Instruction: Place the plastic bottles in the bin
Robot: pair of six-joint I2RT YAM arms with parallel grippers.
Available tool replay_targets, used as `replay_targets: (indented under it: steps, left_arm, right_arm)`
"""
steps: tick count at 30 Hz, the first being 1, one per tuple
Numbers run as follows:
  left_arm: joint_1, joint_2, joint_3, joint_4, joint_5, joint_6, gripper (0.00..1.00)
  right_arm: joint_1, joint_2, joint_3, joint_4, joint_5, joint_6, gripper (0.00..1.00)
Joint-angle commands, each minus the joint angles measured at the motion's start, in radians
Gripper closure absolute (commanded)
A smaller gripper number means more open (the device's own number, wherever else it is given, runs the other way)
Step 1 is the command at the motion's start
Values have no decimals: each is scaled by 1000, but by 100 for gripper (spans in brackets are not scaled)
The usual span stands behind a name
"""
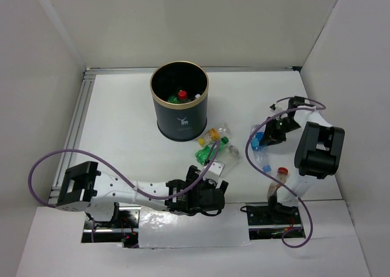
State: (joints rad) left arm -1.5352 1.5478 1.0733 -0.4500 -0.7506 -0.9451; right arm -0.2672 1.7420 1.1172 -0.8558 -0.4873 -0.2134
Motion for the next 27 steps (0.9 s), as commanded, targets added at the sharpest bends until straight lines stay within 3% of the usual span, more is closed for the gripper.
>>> replay_targets:
  steps: [1, 2, 4, 8, 11, 13, 14, 15, 17, 22, 25, 27]
  left_arm:
    - [-2, -58, -19, 59, -3, 0, 1]
    - [-2, -70, -30, 69, 6, 0, 1]
    - [-2, -71, -41, 79, 7, 0, 1]
    - [-11, -90, -41, 79, 16, 0, 1]
    - [-11, -101, -64, 105, 25, 11, 1]
    - [-11, -110, -75, 129, 39, 20, 1]
    - [-11, -110, -85, 148, 48, 20, 1]
    - [-11, -110, -85, 157, 60, 32, 1]
    - [-11, -110, -95, 157, 60, 32, 1]
    - [-20, -130, -118, 157, 69, 9, 1]
    - [-20, -143, -139, 157, 51, -1, 1]
    - [-20, -143, -139, 157, 51, -1, 1]
  right_arm:
    - [-30, -70, 93, -38, -115, -75, 80]
    - [-39, -85, 149, -75, -216, -127, 87]
    - [-40, -96, 222, -118, -255, -147, 91]
    - [-24, -107, 465, -175, -437, -204, 95]
    - [45, -142, 659, 4, -600, -150, 95]
    - [135, -163, 698, 213, -681, 41, 96]
    - [173, -174, 698, 450, -682, 116, 96]
    - [216, -174, 698, 547, -682, 217, 96]
    - [365, -121, 775, 659, -639, 238, 96]
    - [623, 28, 993, 681, -515, 224, 97]
    - [689, 88, 1021, 692, -430, 215, 95]
    - [715, 122, 1011, 675, -398, 197, 75]
